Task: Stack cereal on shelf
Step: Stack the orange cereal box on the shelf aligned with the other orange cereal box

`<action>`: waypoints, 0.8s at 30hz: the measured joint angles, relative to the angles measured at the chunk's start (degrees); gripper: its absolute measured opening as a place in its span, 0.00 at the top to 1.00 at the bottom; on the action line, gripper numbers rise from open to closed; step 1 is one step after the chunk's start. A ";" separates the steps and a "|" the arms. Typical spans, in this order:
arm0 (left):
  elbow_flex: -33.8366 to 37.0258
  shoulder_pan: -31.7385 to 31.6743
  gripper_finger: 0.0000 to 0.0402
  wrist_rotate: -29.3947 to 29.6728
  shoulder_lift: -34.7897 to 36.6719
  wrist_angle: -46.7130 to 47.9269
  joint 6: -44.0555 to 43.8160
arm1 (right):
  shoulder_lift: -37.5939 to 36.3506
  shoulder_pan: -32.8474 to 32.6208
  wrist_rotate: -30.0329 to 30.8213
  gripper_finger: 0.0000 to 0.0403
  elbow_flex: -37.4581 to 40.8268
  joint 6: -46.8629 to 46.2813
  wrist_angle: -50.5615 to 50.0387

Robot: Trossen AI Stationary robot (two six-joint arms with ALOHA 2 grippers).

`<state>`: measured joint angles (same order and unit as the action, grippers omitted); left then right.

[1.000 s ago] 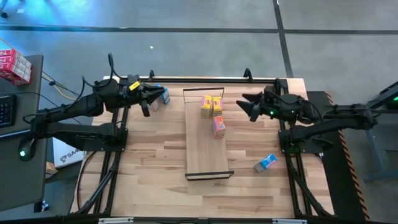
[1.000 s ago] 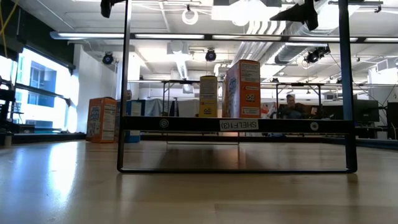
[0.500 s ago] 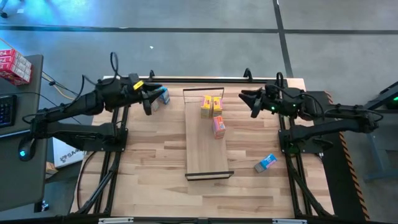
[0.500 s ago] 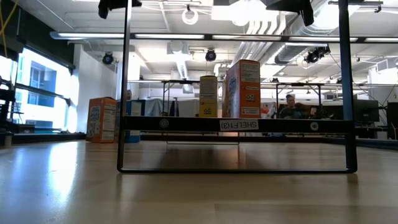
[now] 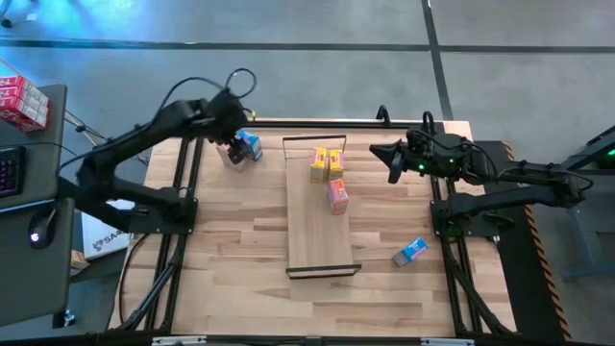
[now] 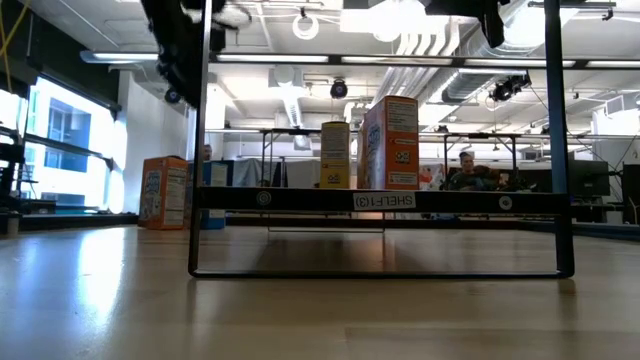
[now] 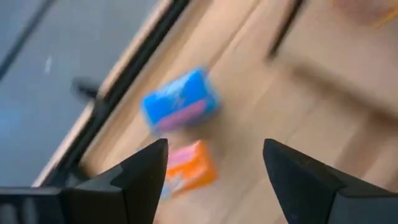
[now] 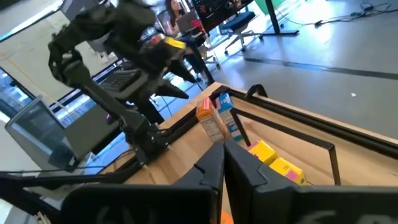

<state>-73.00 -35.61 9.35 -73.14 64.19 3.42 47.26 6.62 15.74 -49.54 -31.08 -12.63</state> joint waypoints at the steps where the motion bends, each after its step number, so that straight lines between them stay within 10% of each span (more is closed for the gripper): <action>1: -1.03 -1.17 0.36 1.26 -2.19 2.40 -0.47 | 0.01 0.07 -0.16 0.98 0.00 -0.14 -0.21; 10: -0.33 -7.27 0.35 -3.64 -9.35 3.33 -22.57 | 0.02 0.06 -0.19 0.99 0.00 -0.46 -1.09; 24: 23.13 -3.55 0.35 8.30 11.48 -13.60 -63.91 | 0.05 0.17 -1.35 1.00 0.00 -0.97 -5.11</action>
<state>-49.87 -39.16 17.65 -61.66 50.58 -60.49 47.31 6.79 14.39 -49.54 -32.05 -17.74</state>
